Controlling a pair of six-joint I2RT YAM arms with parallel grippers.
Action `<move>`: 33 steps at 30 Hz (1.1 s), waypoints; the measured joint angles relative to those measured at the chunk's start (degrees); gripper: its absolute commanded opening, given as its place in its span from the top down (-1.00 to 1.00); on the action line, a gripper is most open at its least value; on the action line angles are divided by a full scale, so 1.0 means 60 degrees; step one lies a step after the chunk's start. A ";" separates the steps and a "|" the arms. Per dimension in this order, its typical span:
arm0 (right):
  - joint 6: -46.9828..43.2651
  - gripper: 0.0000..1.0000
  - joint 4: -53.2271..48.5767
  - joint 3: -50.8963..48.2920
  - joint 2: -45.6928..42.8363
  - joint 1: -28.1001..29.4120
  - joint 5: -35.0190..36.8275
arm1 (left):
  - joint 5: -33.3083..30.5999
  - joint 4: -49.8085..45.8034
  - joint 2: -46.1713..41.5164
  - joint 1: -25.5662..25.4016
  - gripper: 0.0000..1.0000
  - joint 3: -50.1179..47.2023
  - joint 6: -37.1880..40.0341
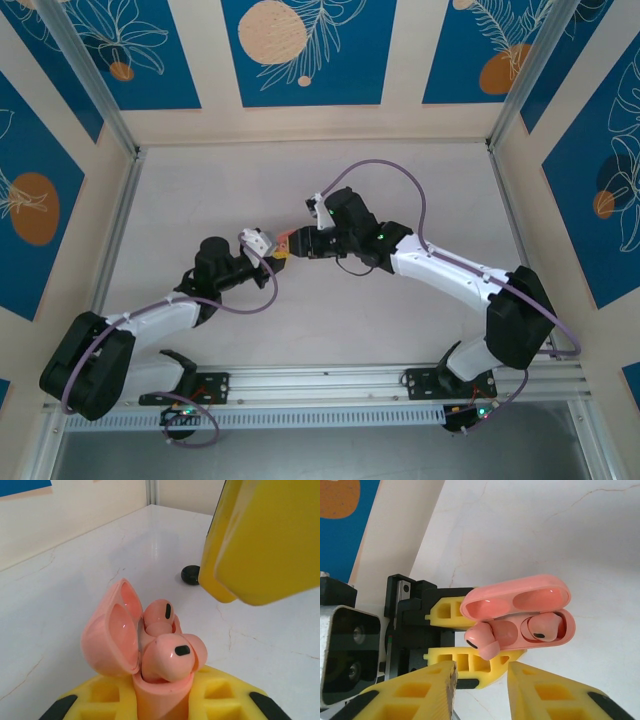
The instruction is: Insert wireless bluetooth earbuds into charging case
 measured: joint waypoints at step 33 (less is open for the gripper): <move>0.0076 0.58 0.0310 -0.0066 0.0532 -0.0073 -0.0550 | 0.0000 -0.0073 -0.0131 0.0000 0.67 0.0000 0.0004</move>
